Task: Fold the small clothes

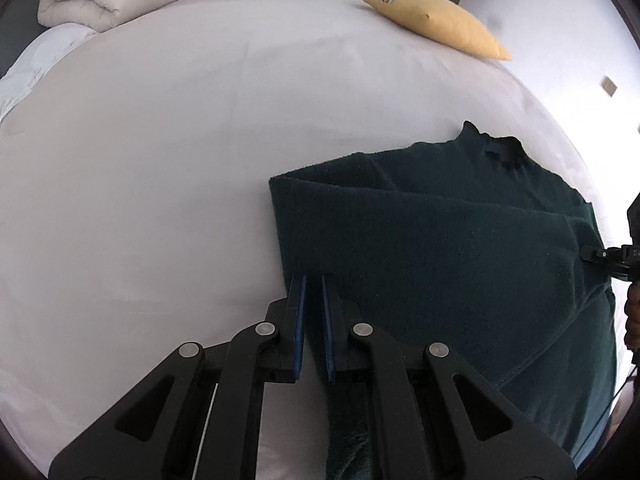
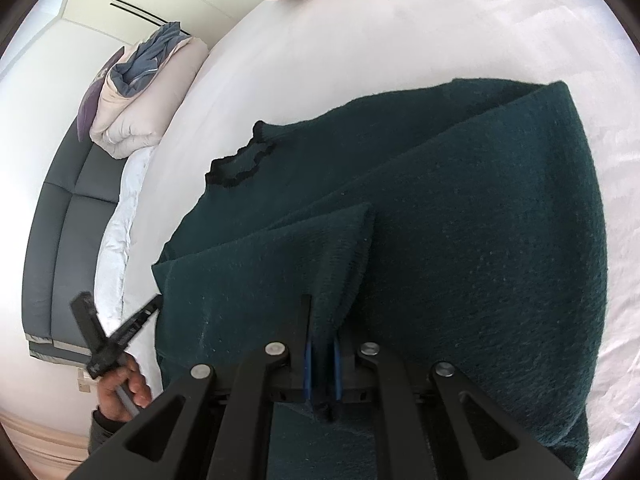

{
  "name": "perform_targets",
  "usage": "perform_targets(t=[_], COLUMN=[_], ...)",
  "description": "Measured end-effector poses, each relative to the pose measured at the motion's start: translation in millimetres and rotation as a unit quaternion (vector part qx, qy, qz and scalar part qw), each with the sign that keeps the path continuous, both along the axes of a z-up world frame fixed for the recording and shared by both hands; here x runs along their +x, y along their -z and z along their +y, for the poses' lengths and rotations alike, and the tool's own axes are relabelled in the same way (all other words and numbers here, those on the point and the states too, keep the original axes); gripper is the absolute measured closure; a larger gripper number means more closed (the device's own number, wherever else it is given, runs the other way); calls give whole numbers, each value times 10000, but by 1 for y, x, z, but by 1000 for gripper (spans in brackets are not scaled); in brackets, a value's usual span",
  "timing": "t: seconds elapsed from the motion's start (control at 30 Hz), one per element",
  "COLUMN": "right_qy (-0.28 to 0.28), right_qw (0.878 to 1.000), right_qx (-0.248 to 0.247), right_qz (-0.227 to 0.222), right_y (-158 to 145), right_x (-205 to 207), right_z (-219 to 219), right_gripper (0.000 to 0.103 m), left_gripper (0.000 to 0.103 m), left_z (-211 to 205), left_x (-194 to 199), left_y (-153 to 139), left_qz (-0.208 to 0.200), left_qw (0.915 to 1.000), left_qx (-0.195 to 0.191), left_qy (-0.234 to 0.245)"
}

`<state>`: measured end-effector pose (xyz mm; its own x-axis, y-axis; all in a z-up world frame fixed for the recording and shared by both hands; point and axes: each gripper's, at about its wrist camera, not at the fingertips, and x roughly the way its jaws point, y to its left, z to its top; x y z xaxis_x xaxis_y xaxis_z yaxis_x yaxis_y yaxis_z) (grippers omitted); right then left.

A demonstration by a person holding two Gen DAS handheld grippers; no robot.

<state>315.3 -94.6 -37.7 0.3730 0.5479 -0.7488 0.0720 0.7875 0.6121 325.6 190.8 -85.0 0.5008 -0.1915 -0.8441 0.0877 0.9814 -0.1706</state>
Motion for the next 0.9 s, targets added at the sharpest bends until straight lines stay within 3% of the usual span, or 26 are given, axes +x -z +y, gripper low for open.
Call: perform_targets(t=[0.13, 0.23, 0.3, 0.4, 0.43, 0.47, 0.53, 0.73, 0.9], right_qy=[11, 25, 72, 101, 103, 105, 100, 127, 212], right_qw=[9999, 9999, 9997, 9995, 9994, 9993, 9991, 9985, 9978], right_qx=[108, 137, 223, 303, 319, 348, 424, 536, 634], right_qz=[21, -12, -3, -10, -14, -15, -17, -37, 4], right_y=[2, 4, 5, 7, 7, 7, 9, 10, 12], right_x=[-1, -2, -2, -2, -2, -3, -3, -4, -7], right_z=[-3, -2, -4, -5, -6, -6, -8, -9, -11], right_gripper=[96, 96, 96, 96, 96, 96, 96, 96, 96], left_gripper=[96, 96, 96, 96, 96, 96, 96, 96, 96], left_z=[-1, 9, 15, 16, 18, 25, 32, 33, 46], left_x=[4, 11, 27, 42, 41, 38, 33, 10, -29], left_y=[-4, -21, -11, 27, 33, 40, 47, 48, 53], left_qz=[-34, -276, 36, 714, 726, 693, 737, 837, 840], left_qw=[9998, 9916, 9793, 9663, 9623, 9516, 9401, 9402, 9316], left_qx=[-179, -1257, -2020, -2469, -2612, -2979, -3312, -3301, -3536], left_qy=[-29, -88, -116, -151, -208, -313, -336, -87, -96])
